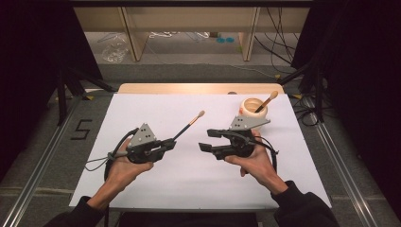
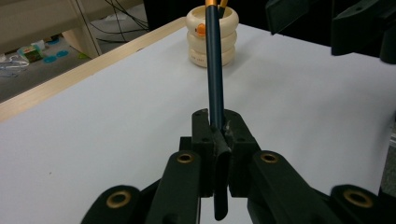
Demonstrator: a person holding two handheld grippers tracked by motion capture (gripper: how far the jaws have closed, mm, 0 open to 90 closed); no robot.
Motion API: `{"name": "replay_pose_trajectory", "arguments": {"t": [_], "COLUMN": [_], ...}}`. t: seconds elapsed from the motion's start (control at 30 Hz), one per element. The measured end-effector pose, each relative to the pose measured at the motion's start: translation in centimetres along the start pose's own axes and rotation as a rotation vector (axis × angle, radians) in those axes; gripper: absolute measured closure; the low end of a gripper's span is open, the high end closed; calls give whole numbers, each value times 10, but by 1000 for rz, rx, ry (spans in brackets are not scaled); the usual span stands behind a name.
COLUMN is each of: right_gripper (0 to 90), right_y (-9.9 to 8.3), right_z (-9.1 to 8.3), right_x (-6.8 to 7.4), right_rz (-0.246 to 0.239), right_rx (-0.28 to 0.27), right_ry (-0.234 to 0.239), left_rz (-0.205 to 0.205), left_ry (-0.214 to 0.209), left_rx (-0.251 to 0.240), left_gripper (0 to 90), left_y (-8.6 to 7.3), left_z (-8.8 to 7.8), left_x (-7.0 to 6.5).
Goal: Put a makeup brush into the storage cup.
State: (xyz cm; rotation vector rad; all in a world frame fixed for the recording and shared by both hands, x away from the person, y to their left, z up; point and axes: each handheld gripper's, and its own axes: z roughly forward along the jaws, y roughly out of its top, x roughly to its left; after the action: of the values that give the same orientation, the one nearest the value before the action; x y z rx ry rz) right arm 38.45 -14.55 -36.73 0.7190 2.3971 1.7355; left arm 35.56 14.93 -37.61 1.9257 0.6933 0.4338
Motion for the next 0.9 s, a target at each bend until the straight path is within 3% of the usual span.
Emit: {"name": "replay_pose_trajectory", "arguments": {"t": [0.2,0.23,0.27,0.4,0.53,0.9], "right_gripper": [397,399,402,435,459,518], "right_y": [1,1,1,3,5,5], "right_z": [9,12,13,20,26,35], "right_x": [-4,-5,-4,-4,-4,-7], "right_rz": [36,41,45,74,92,137], "right_rx": [-58,-80,-88,-134,-149,-190], "right_ry": [33,38,40,66,86,126], "left_rz": [-21,-39,-24,-30,-47,-39], "left_ry": [-8,-11,-13,-28,-31,-34], "left_rx": [-49,-64,-61,-64,-74,-88], "left_gripper": [849,849,849,849,849,849], "left_y": [1,1,1,1,-1,0], "left_z": [-2,-2,-3,0,1,1], "left_x": [-3,-5,-6,-11,-13,-15]}}
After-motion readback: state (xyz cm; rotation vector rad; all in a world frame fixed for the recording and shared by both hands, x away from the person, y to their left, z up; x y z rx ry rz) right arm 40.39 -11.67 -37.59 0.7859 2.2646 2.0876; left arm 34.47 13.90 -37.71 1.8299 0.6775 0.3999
